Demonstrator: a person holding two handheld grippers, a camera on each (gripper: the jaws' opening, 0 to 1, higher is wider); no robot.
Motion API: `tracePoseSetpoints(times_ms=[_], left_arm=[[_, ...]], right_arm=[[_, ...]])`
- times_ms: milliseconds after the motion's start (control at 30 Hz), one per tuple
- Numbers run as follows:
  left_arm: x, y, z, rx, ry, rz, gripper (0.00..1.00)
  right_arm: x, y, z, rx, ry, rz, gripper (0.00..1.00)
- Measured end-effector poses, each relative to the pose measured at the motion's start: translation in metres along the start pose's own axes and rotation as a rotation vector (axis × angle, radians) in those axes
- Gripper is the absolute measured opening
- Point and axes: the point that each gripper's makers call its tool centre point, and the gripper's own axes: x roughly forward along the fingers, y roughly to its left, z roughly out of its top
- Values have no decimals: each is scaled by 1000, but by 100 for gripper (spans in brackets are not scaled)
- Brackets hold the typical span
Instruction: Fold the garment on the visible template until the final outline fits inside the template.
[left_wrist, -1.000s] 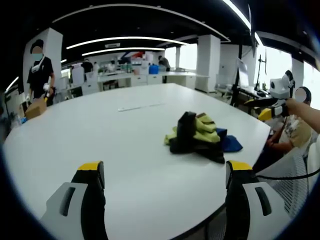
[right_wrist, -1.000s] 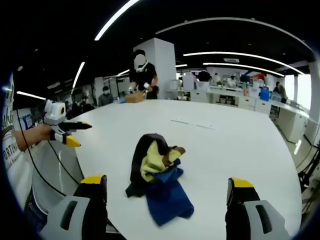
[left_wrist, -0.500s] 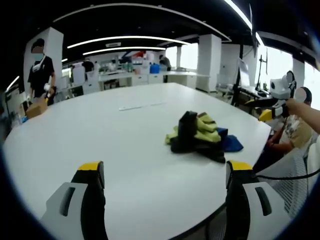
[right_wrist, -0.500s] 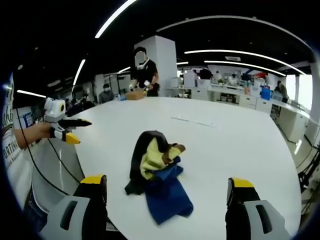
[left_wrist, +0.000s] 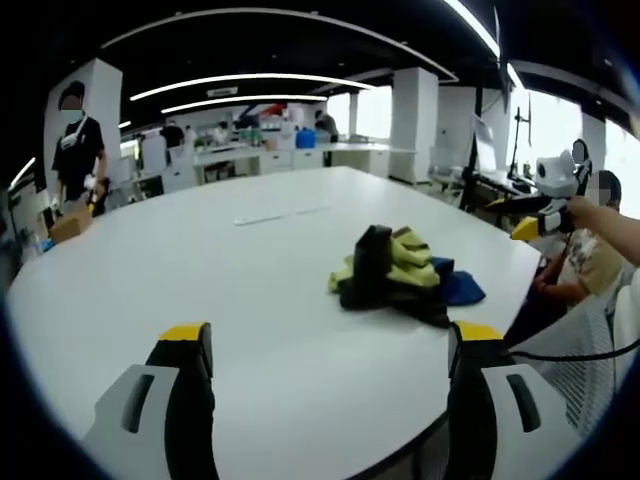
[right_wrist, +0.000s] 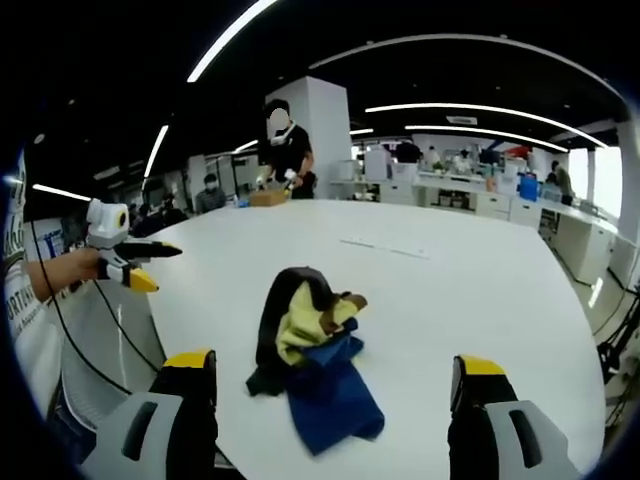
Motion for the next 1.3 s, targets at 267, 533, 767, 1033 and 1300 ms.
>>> tracePoseSetpoints(times_ms=[267, 533, 767, 1033, 1300], left_arm=[[1, -3, 2, 24, -1, -13, 85], [10, -7, 4, 46, -11, -43, 72], [23, -13, 4, 65, -15, -79, 65], [41, -28, 7, 86, -17, -135, 57], [61, -42, 12, 112, -6, -195, 54]], right_arm=[[5, -4, 3, 14, -13, -7, 82], [16, -1, -2, 13, 4, 14, 70], [30, 4, -9, 23, 22, 67, 63], [48, 10, -14, 20, 32, 104, 51], [68, 14, -18, 4, 50, 147, 40]])
